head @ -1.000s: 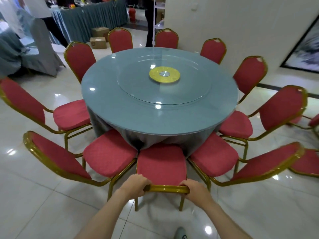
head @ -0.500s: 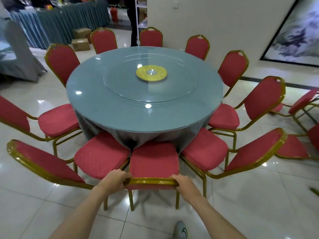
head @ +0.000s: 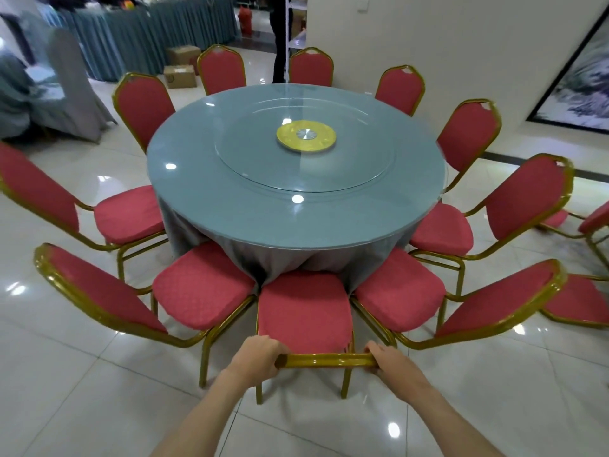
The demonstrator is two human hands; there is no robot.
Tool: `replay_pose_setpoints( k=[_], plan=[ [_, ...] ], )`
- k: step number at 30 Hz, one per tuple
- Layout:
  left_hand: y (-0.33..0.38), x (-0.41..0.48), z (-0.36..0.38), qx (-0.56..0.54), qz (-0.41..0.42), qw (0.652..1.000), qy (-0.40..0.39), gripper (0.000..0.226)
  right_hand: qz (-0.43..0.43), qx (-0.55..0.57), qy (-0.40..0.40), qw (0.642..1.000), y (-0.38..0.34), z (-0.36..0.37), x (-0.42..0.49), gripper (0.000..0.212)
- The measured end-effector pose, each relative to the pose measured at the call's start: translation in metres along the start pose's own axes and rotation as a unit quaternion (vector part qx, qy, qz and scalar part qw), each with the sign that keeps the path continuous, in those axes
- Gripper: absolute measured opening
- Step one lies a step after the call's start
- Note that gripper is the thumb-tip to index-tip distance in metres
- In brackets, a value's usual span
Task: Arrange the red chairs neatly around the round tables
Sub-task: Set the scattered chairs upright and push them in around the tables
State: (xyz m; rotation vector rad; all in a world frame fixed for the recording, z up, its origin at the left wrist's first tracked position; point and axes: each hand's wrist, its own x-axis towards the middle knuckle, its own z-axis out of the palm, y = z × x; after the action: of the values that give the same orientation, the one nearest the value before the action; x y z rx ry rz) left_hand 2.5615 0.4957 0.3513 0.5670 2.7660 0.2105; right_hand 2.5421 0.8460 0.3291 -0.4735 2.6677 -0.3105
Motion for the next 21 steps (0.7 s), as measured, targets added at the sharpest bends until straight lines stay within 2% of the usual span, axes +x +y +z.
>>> replay_pose_setpoints(
  k=[11,18,21],
  plan=[
    [0.027,-0.016,0.022,-0.065,-0.142,0.986,0.052,0.003,-0.038,0.075,0.044,0.995,0.015,0.005,-0.004,0.022],
    [0.043,-0.021,0.020,-0.131,-0.265,0.945,0.142,0.021,-0.072,0.061,0.059,0.994,0.000,-0.005,0.007,0.028],
    [0.036,-0.023,0.020,-0.142,-0.307,0.929,0.153,0.028,-0.071,0.050,0.063,0.994,-0.013,0.000,0.009,0.034]
  ],
)
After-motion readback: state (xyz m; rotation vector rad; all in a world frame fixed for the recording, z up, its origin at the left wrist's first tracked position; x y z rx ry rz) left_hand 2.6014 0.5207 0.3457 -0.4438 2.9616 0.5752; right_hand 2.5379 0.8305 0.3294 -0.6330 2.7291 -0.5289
